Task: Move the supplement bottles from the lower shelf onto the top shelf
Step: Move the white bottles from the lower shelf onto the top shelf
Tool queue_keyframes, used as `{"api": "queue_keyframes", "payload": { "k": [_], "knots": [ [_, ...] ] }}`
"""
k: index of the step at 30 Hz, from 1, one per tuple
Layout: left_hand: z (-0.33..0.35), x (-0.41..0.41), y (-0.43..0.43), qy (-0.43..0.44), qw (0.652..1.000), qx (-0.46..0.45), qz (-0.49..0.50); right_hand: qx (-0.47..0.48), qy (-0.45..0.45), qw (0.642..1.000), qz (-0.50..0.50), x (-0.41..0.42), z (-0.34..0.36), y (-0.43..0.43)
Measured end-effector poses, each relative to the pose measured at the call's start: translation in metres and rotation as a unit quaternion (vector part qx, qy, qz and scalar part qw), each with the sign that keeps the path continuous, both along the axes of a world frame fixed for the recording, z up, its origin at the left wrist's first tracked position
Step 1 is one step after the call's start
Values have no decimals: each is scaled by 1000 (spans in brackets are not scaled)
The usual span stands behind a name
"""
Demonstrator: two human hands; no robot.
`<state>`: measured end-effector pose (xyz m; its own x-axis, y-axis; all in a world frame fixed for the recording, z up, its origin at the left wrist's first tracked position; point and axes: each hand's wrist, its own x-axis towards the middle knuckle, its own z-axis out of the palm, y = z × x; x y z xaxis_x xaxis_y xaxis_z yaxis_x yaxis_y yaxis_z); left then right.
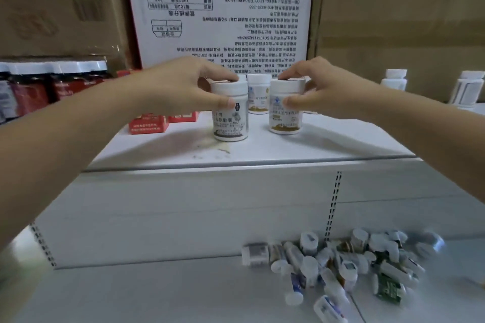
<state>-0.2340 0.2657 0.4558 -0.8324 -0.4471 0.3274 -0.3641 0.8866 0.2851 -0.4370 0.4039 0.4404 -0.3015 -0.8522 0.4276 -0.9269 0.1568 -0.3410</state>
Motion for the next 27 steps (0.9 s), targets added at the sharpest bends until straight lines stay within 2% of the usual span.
{"api": "queue_keyframes", "payload": {
  "k": [6,11,18,22,24,27],
  "knots": [
    [8,-17,-19,-52,994,-93,-18,29,98,995,-1,-16,8,-43],
    [15,-20,-29,-67,992,-98,-34,4,137,991,1,-28,4,-63],
    [23,-28,-34,-76,994,-71,-36,-24,139,990,7,-37,-3,-75],
    [27,-33,-29,-87,994,-55,-31,-49,80,995,20,-40,-5,-71],
    [29,-37,-23,-91,994,-46,-28,-27,52,998,6,-48,-3,-58],
    [31,-52,-8,-93,994,-35,-43,59,66,996,-10,-72,-2,-25]
  ]
}}
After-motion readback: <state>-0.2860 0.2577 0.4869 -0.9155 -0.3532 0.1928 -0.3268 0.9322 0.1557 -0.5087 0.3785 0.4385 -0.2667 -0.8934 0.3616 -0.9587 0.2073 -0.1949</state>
